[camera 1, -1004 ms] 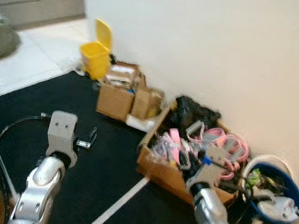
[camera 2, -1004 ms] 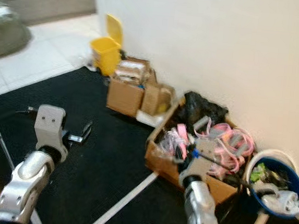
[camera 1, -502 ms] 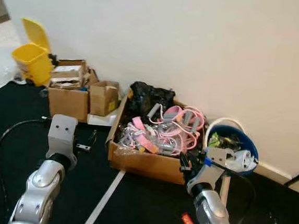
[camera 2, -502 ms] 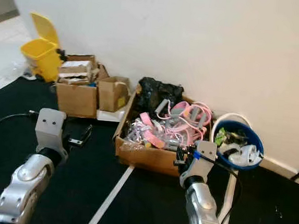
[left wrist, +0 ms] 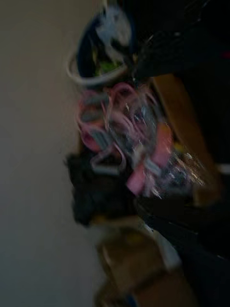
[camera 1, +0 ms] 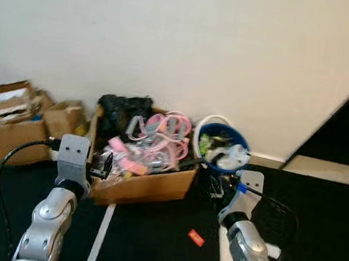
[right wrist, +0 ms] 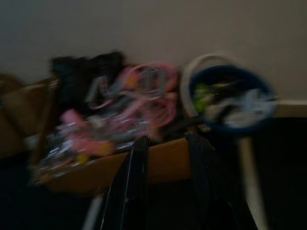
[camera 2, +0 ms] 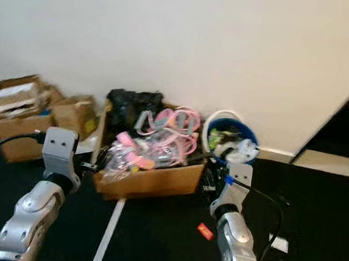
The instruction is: Picking trash to rubbish bin
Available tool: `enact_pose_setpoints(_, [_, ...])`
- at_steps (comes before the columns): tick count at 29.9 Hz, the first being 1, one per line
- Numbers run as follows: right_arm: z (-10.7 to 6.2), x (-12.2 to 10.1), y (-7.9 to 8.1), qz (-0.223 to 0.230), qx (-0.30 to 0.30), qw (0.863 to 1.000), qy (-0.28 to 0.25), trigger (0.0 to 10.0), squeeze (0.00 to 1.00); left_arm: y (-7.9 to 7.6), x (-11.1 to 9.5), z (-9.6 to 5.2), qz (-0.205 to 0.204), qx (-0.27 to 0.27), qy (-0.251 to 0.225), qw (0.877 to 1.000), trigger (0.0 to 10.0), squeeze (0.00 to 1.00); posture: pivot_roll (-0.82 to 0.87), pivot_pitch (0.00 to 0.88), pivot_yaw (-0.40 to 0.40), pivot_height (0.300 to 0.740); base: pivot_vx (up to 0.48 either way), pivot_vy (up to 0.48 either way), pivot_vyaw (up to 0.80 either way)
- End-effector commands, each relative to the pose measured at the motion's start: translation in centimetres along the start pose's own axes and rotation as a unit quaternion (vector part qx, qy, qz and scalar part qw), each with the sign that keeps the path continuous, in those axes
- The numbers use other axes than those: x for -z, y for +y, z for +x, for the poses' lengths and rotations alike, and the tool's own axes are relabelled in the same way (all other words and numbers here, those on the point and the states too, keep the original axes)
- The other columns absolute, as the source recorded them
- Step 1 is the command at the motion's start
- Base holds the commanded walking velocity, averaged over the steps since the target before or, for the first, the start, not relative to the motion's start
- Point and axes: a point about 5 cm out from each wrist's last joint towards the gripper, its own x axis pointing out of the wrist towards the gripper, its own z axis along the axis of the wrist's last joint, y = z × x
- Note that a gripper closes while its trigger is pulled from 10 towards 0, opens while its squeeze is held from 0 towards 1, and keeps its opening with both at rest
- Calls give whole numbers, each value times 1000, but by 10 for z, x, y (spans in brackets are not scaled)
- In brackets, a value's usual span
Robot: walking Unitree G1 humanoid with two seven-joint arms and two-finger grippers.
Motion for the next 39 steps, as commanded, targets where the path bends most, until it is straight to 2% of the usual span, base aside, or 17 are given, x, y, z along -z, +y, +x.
enact_pose_setpoints(1, [-2, 4, 2, 0, -1, 1000, 10, 10000, 0, 2, 6, -3, 2, -5, 13, 1000, 10000, 0, 5, 137, -3, 740, 0, 0, -800])
enact_pose_setpoints(39, [-3, 5, 2, 4, -2, 1000, 15, 10000, 0, 3, 6, -5, 4, -5, 13, 1000, 10000, 0, 10, 135, -3, 740, 0, 0, -800])
